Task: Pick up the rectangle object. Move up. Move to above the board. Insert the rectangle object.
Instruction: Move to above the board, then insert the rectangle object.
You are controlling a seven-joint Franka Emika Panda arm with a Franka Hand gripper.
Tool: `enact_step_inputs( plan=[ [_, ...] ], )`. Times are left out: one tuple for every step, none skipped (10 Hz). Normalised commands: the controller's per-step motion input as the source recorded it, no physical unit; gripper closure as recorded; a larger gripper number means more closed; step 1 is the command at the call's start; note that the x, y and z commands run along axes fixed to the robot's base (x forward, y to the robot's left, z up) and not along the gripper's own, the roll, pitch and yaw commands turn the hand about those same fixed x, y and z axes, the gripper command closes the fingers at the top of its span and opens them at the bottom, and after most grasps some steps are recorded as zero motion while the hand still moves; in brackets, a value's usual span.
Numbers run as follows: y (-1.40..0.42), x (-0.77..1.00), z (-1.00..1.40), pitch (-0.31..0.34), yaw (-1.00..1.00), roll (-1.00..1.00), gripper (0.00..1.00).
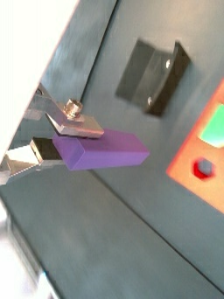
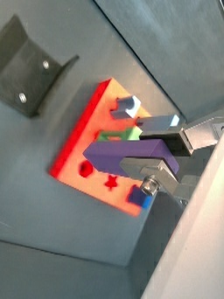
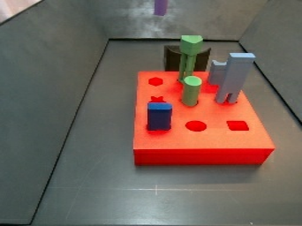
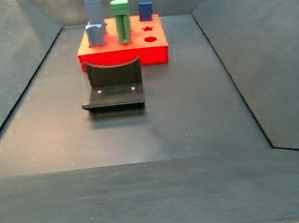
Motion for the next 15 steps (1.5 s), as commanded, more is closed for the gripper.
enact_step_inputs(
  plan=[
    [-1.0,-0.21,0.27,0.068,0.76,0.2,1.0],
    [-1.0,-0.2,0.27,0.036,0.41,0.16,1.0],
    [-1.0,-0.2,0.28,0.029,0.21,0.13,1.0],
    [-1.0,-0.19,0.29,0.019,0.07,0.1,1.0],
    [-1.0,-0.18,0.29,0.025,0.04,0.09,1.0],
    [-0.91,-0.15,0.28,0.033,0.03,0.07,1.0],
    [-0.55,-0.08,0.18,0.029,0.01,0.06,1.0],
    [-0.3,-0.02,0.11,0.03,0.01,0.05,1.0],
    [-0.17,0.0,0.06,0.037,0.01,0.04,1.0],
    [0.0,0.0,-0.03,-0.006,0.0,0.0,1.0],
    [0.15,-0.17,-0.33,0.0,-0.07,-0.21,1.0],
    [-0.23,-0.39,-0.41,0.041,-0.54,0.0,1.0],
    [0.0,0.0,-0.4,0.0,-1.0,0.0,1.0],
    [0.0,0.0,-0.12,-0.06,-1.0,-0.04,1.0],
    [-0.01,0.0,-0.06,-0.08,-1.0,-0.06,1.0]
  ],
)
